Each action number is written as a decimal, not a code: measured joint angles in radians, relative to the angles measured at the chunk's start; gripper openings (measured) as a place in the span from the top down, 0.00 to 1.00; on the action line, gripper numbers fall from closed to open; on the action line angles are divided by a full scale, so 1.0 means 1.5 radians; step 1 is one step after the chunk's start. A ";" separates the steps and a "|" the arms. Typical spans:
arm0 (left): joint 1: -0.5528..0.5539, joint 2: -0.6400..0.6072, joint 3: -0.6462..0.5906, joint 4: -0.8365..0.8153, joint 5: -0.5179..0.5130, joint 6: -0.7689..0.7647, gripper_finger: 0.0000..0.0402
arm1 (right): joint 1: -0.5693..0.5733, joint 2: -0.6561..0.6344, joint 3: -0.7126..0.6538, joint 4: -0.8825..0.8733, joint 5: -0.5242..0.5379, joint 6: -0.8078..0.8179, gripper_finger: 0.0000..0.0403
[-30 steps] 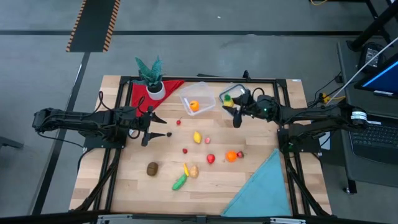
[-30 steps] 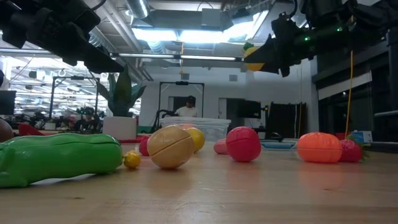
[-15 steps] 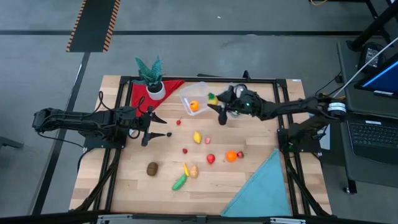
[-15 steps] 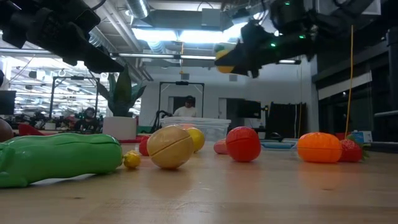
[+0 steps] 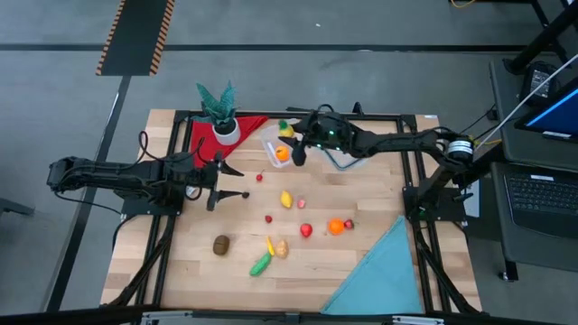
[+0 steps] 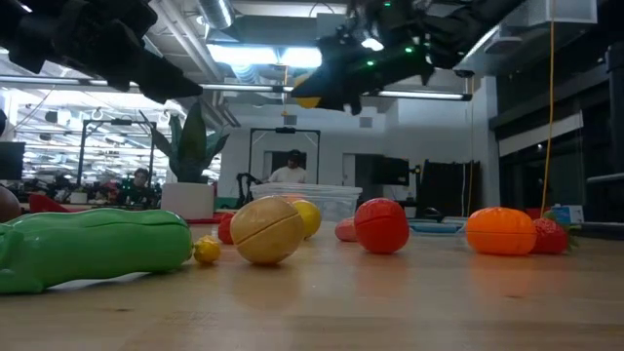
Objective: Pick and placing Produce into tupperware
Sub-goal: Put the yellow pineapple into the transparent container
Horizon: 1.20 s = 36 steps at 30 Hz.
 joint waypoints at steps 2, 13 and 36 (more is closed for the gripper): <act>0.000 0.000 0.000 0.002 0.000 0.003 0.33 | 0.000 0.020 0.036 -0.052 0.003 0.013 0.54; -0.001 0.000 0.000 -0.005 0.002 -0.004 0.33 | 0.001 0.068 0.158 -0.255 0.049 0.011 0.54; -0.001 0.000 0.000 -0.005 0.003 0.006 0.33 | -0.057 0.071 0.175 -0.364 0.095 0.116 0.54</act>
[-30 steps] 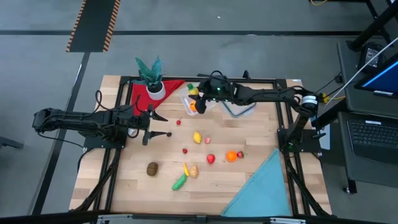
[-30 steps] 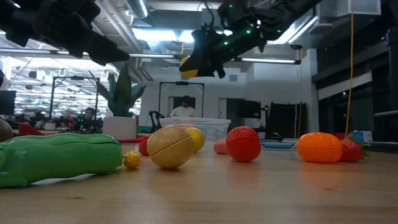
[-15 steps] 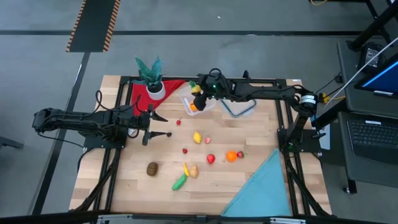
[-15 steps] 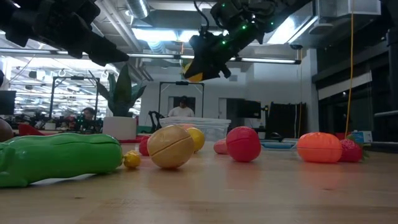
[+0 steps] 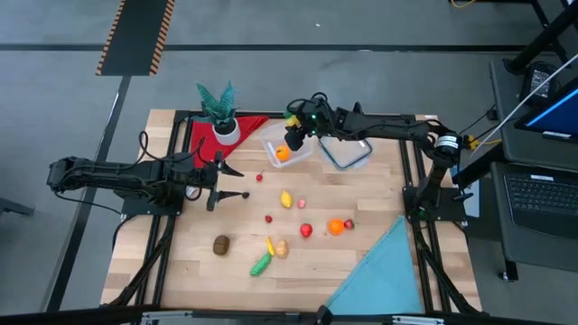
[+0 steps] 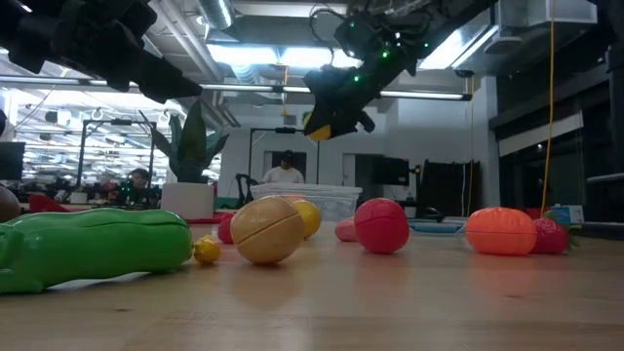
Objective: Pick and placing Produce into tupperware
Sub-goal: Put the yellow pineapple into the transparent container
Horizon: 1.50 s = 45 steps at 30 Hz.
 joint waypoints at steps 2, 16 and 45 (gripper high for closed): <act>0.000 0.000 0.000 0.000 0.000 0.015 0.33 | -0.005 0.015 0.000 -0.010 0.000 0.001 0.54; 0.000 0.000 0.000 0.003 0.000 0.026 0.33 | 0.003 0.080 -0.001 -0.018 -0.001 0.000 0.54; 0.001 0.000 0.000 0.006 0.000 0.032 0.33 | 0.015 0.122 -0.001 0.013 -0.007 -0.037 0.42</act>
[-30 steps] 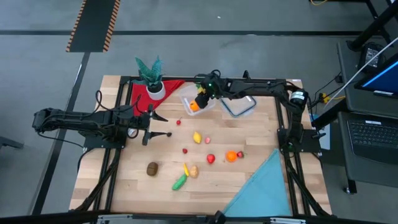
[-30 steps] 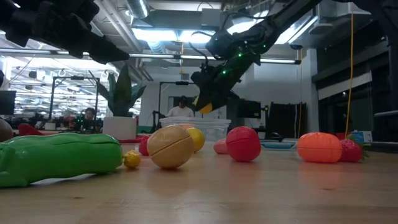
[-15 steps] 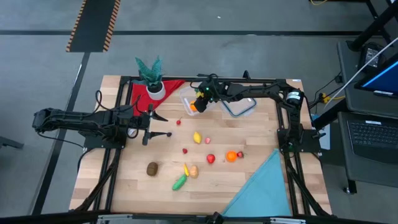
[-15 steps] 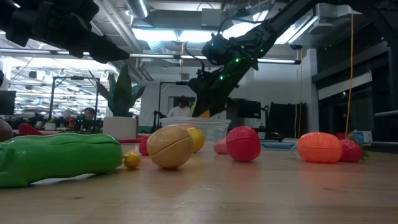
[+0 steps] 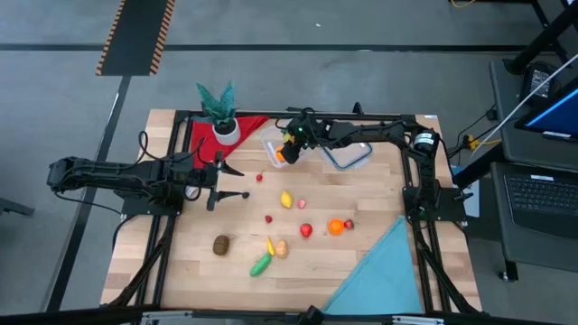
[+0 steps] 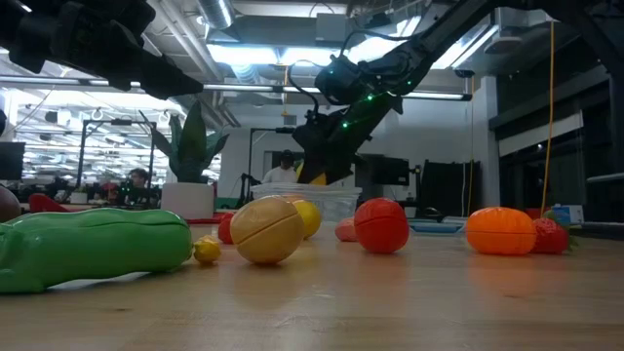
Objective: Pick and placing Produce into tupperware
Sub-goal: Put the yellow pineapple into the transparent container
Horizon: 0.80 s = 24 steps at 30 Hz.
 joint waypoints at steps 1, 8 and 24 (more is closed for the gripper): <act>0.000 0.000 0.000 0.000 0.000 0.000 0.33 | 0.000 0.000 0.000 0.000 0.000 -0.006 0.42; 0.000 0.000 0.000 0.000 0.000 0.000 0.33 | 0.000 0.000 0.000 0.006 0.000 -0.033 0.43; 0.000 0.000 0.000 -0.001 0.000 0.000 0.33 | 0.000 0.000 0.000 0.026 0.001 -0.036 0.41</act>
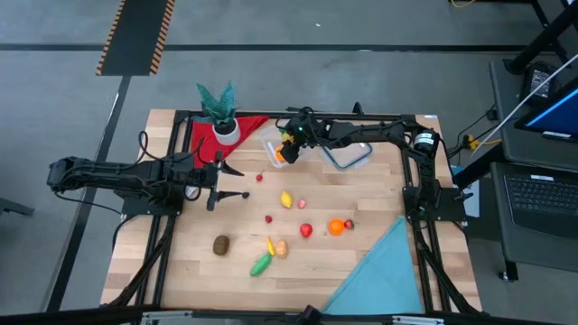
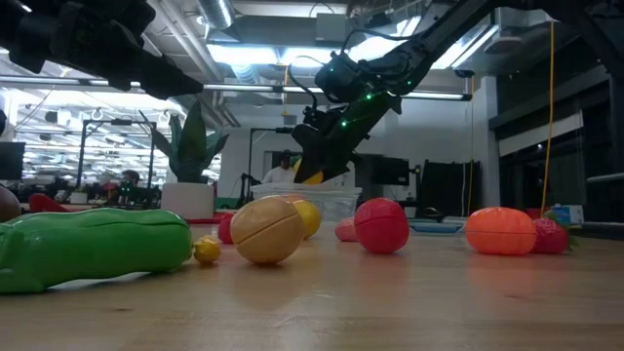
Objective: Pick and placing Produce into tupperware
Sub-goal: Put the yellow pineapple into the transparent container, then put the blackberry into the transparent container
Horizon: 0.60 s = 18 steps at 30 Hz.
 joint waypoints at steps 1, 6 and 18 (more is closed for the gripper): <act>0.000 0.000 0.000 0.000 0.000 0.000 0.33 | 0.000 0.000 0.000 0.000 0.000 0.000 0.41; 0.000 0.000 0.000 0.000 0.000 0.000 0.33 | -0.002 0.000 0.000 0.000 0.000 0.000 0.36; 0.000 0.000 0.000 -0.013 0.000 0.000 0.33 | -0.002 0.000 0.000 0.005 0.000 -0.015 0.27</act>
